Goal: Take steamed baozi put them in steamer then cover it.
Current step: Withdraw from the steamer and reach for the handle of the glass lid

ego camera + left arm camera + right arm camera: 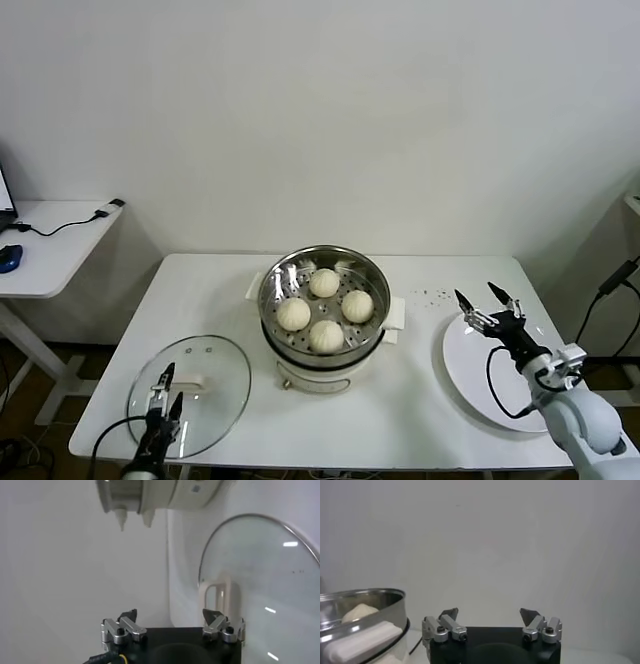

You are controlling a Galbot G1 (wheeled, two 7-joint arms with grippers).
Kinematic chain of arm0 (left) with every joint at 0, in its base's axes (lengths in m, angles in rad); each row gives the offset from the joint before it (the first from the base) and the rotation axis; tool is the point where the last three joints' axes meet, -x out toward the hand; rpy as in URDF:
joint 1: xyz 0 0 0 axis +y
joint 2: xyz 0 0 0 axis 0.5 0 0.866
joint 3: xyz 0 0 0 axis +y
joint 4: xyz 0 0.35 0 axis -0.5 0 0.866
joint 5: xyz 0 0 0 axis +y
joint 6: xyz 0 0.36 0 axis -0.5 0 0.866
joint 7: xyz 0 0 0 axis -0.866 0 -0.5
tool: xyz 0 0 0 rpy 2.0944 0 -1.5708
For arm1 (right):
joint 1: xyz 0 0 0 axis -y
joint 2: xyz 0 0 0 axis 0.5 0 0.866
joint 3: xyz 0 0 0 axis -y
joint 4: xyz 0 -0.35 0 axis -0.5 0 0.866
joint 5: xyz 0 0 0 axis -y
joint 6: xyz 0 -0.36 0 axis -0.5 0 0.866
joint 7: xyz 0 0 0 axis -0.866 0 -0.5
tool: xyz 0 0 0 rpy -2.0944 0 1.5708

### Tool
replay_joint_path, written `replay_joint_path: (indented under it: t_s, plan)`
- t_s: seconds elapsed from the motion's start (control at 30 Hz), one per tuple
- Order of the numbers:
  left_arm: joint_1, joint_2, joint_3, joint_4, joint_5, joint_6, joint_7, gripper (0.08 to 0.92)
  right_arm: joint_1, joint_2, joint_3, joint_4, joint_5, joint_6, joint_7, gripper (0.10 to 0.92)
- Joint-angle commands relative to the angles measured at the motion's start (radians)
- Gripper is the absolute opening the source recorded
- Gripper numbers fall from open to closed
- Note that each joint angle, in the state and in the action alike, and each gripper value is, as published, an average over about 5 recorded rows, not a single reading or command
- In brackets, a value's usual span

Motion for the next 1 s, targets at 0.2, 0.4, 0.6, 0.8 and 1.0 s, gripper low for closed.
replay_joint_path:
  t_s: [0.2,0.4,0.6,0.8,1.0]
  plan:
    - [-0.160,-0.019,0.002,0.195,0.130,0.016,-0.070,0.823,-0.087,0.051,0.074,-0.005,-0.071,0.012,-0.017,0.823]
    - [-0.201,-0.018,0.004,0.261,0.126,0.021,-0.122,0.823,-0.087,0.063,0.083,-0.013,-0.076,0.018,-0.023,0.823]
    - [-0.241,-0.012,0.007,0.305,0.102,0.028,-0.157,0.823,-0.086,0.079,0.086,-0.030,-0.090,0.029,-0.029,0.823]
    - [-0.266,0.002,0.004,0.331,0.041,0.022,-0.165,0.823,-0.083,0.092,0.086,-0.040,-0.101,0.035,-0.032,0.823]
    - [-0.257,0.008,0.003,0.326,-0.001,0.001,-0.166,0.758,-0.081,0.101,0.085,-0.054,-0.124,0.046,-0.043,0.823]
